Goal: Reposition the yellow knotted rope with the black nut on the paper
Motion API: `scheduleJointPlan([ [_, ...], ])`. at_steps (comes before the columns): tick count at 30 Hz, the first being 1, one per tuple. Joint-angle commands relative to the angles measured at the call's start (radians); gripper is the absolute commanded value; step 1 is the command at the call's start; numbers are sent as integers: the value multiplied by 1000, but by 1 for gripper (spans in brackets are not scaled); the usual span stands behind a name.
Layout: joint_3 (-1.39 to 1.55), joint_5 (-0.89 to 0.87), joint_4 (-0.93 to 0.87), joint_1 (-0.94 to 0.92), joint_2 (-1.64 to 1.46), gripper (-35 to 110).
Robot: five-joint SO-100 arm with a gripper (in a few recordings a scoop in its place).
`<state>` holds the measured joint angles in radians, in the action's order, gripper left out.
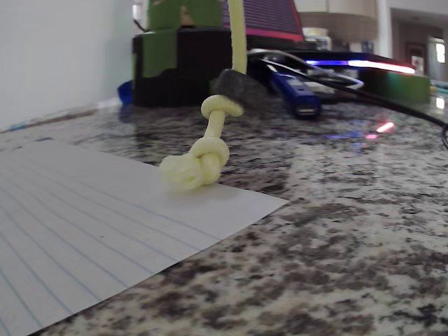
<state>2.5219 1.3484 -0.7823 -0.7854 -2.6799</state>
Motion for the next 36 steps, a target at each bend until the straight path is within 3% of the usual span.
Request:
scheduleJointPlan([
  [1, -5, -8, -2, 46, 6, 0],
  [25, 279, -259, 140, 805, -89, 0],
  [36, 407, -333, 106, 922, -224, 3],
])
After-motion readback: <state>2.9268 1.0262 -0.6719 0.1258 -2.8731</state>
